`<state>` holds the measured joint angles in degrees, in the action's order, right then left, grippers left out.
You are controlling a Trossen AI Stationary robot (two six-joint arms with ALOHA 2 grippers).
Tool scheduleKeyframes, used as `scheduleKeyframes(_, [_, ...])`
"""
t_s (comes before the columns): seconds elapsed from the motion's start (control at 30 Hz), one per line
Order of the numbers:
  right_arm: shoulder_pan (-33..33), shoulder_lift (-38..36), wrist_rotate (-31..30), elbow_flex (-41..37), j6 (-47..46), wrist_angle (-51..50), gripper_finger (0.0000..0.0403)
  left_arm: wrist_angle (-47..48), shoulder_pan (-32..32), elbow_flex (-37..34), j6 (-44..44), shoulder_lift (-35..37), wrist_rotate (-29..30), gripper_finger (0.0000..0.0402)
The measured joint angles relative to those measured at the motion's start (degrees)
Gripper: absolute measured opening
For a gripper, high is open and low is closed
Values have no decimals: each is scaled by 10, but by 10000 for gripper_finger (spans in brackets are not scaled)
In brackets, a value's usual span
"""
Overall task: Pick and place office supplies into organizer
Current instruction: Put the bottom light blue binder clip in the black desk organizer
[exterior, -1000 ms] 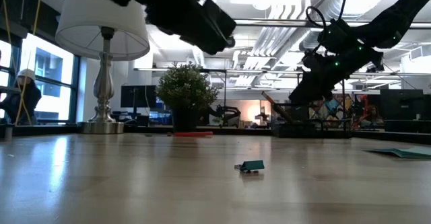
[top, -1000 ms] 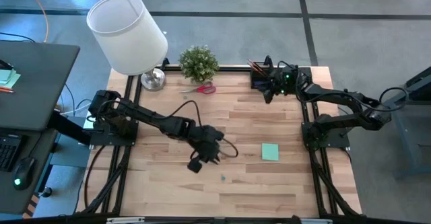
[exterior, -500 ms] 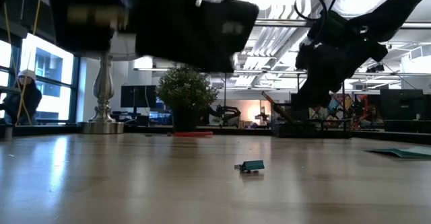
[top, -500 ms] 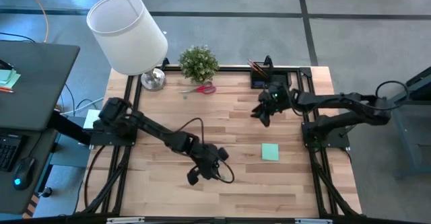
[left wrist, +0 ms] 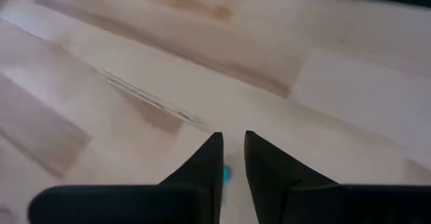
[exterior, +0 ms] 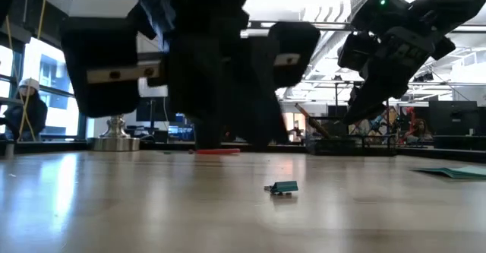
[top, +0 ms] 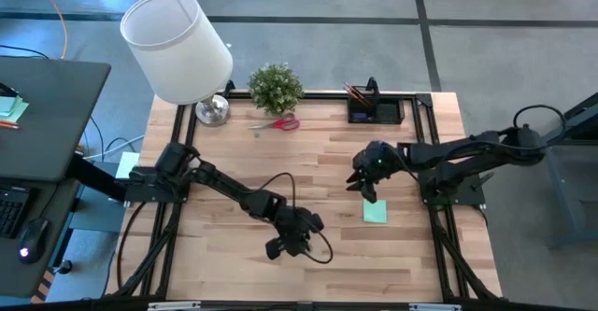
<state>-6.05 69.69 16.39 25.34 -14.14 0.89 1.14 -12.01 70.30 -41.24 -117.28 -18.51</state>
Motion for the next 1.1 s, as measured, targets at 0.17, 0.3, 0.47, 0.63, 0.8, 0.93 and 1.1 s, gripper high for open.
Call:
scheduleKeyframes(0.17, [30,0,-30,0,-15,0,138,75,0,69,-15,-33,18,97])
scheduleKeyframes(0.3, [49,0,-44,0,-19,-3,138,119,4,97,-24,-46,39,133])
scheduleKeyframes(0.47, [67,0,-52,0,-25,-8,138,127,9,95,-51,-53,46,149])
scheduleKeyframes(0.63, [81,0,-74,0,-25,-11,138,112,13,96,-54,-66,21,134])
scheduleKeyframes(0.8, [81,0,-74,0,-24,-11,138,105,12,97,-50,-74,8,106])
scheduleKeyframes(0.93, [81,0,-74,0,-24,-14,138,104,12,97,-44,-75,6,80])
scheduleKeyframes(1.1, [81,0,-77,0,-24,-12,138,94,12,96,-2,-77,13,53])
